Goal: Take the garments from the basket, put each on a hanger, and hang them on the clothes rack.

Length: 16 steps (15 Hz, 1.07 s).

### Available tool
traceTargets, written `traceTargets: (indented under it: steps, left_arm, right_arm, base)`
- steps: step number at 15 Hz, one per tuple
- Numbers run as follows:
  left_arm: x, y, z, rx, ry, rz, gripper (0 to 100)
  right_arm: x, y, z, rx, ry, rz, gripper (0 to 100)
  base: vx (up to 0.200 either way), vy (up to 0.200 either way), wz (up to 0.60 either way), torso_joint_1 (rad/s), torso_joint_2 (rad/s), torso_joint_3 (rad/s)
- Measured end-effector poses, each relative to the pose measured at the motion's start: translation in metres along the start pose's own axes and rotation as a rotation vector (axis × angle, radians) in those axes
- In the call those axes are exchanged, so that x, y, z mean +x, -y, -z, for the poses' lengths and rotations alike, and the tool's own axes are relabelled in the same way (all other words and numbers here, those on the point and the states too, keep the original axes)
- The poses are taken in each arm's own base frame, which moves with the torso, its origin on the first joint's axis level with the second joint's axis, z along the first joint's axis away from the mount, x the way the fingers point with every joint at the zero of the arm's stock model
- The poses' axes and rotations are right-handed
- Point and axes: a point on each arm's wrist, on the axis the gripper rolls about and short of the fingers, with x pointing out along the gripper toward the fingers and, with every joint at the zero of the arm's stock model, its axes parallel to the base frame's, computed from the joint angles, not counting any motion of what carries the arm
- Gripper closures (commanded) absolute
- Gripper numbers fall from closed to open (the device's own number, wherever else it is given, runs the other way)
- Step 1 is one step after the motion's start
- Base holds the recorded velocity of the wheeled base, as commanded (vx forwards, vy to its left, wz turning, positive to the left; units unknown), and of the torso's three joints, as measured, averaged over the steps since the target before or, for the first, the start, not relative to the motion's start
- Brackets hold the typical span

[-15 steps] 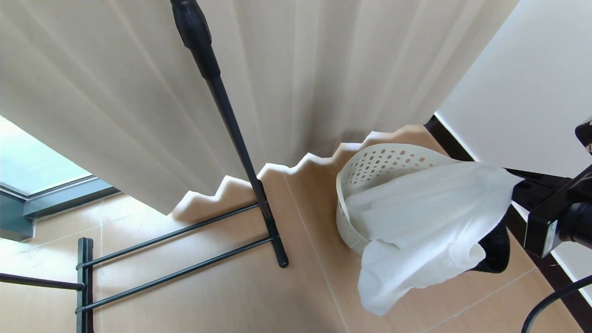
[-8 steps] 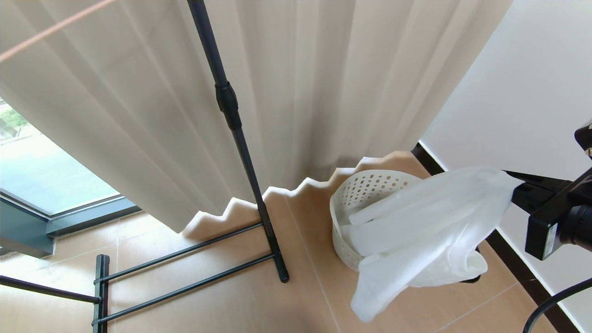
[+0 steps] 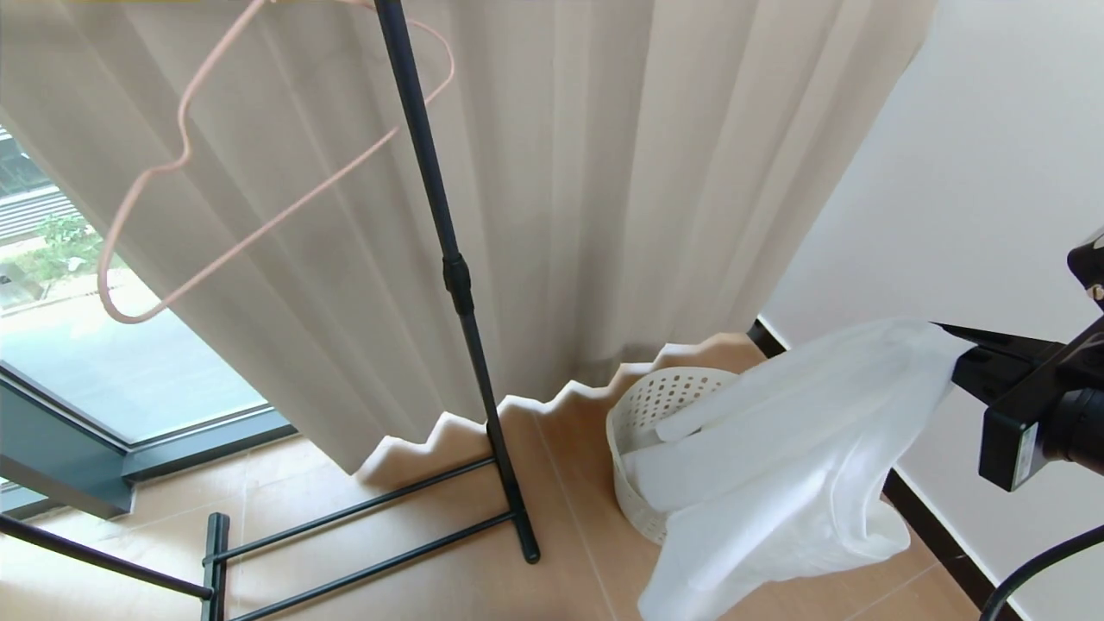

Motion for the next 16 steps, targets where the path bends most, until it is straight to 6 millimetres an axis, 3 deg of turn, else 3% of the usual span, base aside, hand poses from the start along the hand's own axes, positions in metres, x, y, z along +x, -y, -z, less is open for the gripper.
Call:
traceTargets:
  steps: [10, 16]
  left_arm:
    - [0.0, 0.0, -0.0001, 0.0, 0.001, 0.0, 0]
    - [0.0, 0.0, 0.0001, -0.001, -0.001, 0.0, 0]
  right_arm:
    - [0.0, -0.0004, 0.001, -0.002, -0.005, -0.003, 100]
    - [0.0001, -0.001, 0.0027, -0.005, -0.011, -0.004, 100]
  base:
    - [0.0, 0.0, 0.0, 0.238, -0.57, -0.133]
    - [0.0, 0.0, 0.0, 0.181, -0.4, -0.028]
